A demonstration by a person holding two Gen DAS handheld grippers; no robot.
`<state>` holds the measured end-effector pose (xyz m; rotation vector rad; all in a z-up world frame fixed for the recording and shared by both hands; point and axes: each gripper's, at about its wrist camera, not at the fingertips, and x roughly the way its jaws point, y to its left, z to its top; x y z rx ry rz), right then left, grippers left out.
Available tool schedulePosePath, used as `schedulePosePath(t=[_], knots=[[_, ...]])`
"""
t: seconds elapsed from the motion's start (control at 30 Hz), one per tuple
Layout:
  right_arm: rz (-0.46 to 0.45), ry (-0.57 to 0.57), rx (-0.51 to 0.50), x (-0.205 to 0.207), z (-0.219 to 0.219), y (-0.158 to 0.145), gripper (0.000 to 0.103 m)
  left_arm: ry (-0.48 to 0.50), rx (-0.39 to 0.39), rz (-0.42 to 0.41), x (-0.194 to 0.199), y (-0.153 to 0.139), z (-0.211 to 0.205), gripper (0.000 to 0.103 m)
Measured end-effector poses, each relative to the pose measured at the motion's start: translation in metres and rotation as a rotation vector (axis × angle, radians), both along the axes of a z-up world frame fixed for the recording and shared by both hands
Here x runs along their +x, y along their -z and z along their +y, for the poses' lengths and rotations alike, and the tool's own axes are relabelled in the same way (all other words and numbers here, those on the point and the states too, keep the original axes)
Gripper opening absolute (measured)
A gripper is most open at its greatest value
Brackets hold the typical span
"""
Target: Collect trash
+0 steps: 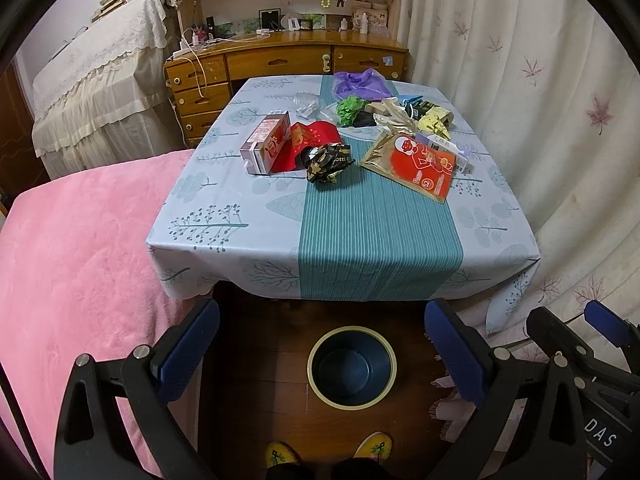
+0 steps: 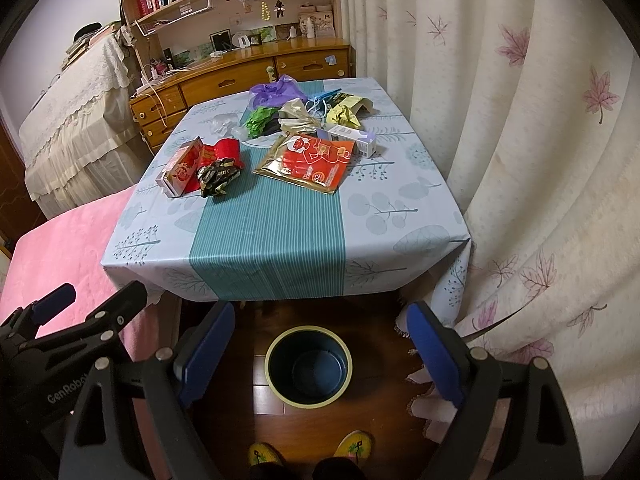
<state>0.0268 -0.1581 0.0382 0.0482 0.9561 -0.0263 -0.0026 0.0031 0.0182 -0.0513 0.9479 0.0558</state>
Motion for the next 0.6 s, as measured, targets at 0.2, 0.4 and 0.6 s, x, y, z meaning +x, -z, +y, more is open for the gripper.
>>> schedulePosePath(t=[0.2, 0.4, 0.6], knots=[[-0.002, -0.009, -0.002, -0.0032, 0.0032, -0.0014, 0.089, -0.008, 0.008, 0.005, -0.0027, -0.0016, -0.0017, 0.102], [-0.003, -0.015, -0.001, -0.0081, 0.0048, -0.0017, 0.089, -0.010, 0.009, 0.006, -0.0043, 0.0005, -0.0004, 0.102], [-0.003, -0.017, -0.001, -0.0075, 0.0049, -0.0013, 0.089, -0.014, 0.006, 0.003, -0.0047, 0.0009, -0.0005, 0.102]])
